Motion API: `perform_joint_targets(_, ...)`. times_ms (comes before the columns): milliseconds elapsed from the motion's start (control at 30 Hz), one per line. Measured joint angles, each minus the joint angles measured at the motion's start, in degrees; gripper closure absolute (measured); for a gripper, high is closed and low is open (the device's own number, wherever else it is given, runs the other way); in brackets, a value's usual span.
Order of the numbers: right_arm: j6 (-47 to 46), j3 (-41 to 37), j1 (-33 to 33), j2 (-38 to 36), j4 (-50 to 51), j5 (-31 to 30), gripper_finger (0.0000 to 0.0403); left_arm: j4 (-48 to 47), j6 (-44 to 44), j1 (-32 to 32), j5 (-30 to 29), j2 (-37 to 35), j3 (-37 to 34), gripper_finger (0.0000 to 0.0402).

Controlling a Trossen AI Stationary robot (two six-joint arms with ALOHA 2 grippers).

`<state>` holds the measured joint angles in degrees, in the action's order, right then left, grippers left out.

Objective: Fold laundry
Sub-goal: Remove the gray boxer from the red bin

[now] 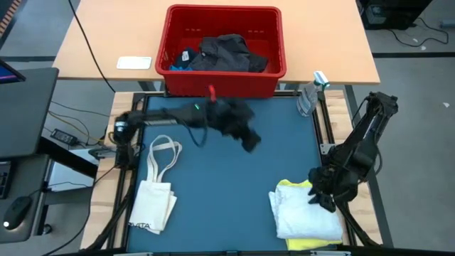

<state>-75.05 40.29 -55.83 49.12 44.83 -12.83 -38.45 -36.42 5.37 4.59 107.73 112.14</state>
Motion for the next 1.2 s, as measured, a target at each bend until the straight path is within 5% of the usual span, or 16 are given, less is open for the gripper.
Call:
perform_joint_targets(167, 12.75, 1.80, 5.43, -4.06, -1.70, -13.53, 0.0211, -1.67, 9.95, 9.78, -4.09, -5.60, 0.00, 0.0223)
perform_joint_targets(400, 38.57, 2.08, 19.75, -6.50, -19.15, -36.94, 0.0213, -1.25, 22.43, 29.34, -3.67, -6.84, -0.04, 0.0224)
perform_joint_targets(633, 45.85, 2.03, 48.58, -2.70, -28.01, -26.55, 0.0214, -1.16, 26.78, 44.29, 8.46, -0.27, -0.02, 0.0230)
perform_joint_targets(867, 49.83, 4.21, 78.74, 8.90, -53.60, -8.39, 0.0214, -6.54, 27.56, 44.30, 26.00, 9.56, 0.18, 0.0230)
perform_joint_targets(1033, 51.03, 15.17, 91.74, 23.33, -50.84, 2.35, 0.0214, -7.98, 29.10, 41.44, 28.27, 12.02, -0.02, 0.0230)
perform_joint_targets(1200, 51.74, 27.64, 97.15, 38.57, -40.80, 9.83, 0.0214, -4.28, 29.64, 41.52, 28.08, 11.93, 0.00, 0.0230)
